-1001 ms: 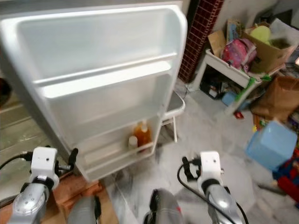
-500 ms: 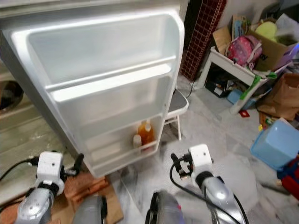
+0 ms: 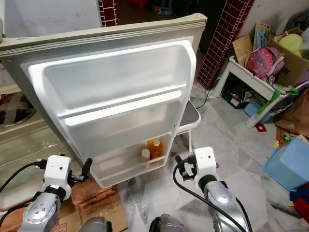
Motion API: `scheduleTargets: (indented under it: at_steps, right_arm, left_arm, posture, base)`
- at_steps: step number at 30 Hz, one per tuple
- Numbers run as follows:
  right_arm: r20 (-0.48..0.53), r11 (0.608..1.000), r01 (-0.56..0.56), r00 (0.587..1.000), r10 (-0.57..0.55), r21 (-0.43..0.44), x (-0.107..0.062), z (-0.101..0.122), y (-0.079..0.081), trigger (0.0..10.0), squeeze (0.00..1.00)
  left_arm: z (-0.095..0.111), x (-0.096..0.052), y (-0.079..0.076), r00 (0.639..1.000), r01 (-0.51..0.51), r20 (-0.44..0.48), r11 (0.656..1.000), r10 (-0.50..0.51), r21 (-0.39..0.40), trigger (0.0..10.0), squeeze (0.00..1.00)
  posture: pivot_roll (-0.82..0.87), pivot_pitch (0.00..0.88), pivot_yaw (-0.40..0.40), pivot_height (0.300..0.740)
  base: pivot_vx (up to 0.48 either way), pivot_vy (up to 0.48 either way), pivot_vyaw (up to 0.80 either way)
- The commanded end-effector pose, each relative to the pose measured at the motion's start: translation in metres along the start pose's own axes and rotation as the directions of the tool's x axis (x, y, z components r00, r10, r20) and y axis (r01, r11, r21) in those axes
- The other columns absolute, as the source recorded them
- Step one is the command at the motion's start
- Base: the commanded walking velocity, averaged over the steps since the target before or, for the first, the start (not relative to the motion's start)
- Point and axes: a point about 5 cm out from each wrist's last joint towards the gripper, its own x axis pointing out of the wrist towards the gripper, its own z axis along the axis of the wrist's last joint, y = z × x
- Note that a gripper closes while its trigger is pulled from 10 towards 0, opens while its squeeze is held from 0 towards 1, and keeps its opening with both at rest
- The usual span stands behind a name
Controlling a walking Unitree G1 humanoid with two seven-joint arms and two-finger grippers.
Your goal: Restocking fridge
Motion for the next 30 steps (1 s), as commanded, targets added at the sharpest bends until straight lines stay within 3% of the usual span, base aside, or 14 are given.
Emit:
scheduleTargets:
  at_steps: [1,18,21,30]
  right_arm:
    - [-0.034,1.000,-0.009,0.999,0.010,0.017,0.004,-0.001,-0.003,10.0,0.00]
    - [-0.030,0.999,-0.007,1.000,0.008,0.034,0.024,0.013,-0.002,10.0,0.00]
    - [-0.001,0.999,0.004,1.000,-0.004,0.033,0.033,0.023,-0.003,10.0,0.00]
    - [0.048,0.999,0.035,0.998,-0.037,0.039,0.039,0.033,-0.006,10.0,0.00]
  left_arm:
    - [-0.002,0.002,-0.002,1.000,0.004,-0.009,1.000,-0.004,0.007,10.0,0.00]
    - [0.004,0.013,-0.001,1.000,-0.014,0.012,1.000,0.014,0.012,10.0,0.00]
    - [0.009,0.018,0.000,0.999,-0.023,0.032,1.000,0.022,0.020,10.0,0.00]
    - [0.018,0.021,0.007,0.997,-0.018,0.072,0.998,0.014,0.058,10.0,0.00]
  posture:
    - [0.09,0.033,-0.059,0.740]
    - [0.10,0.018,-0.059,0.740]
    - [0.10,0.020,-0.055,0.740]
    - [0.12,0.054,-0.049,0.740]
  base:
    - [0.000,0.000,0.00]
    - [-0.301,0.000,0.00]
    - [-0.293,0.000,0.00]
    - [0.000,0.000,0.00]
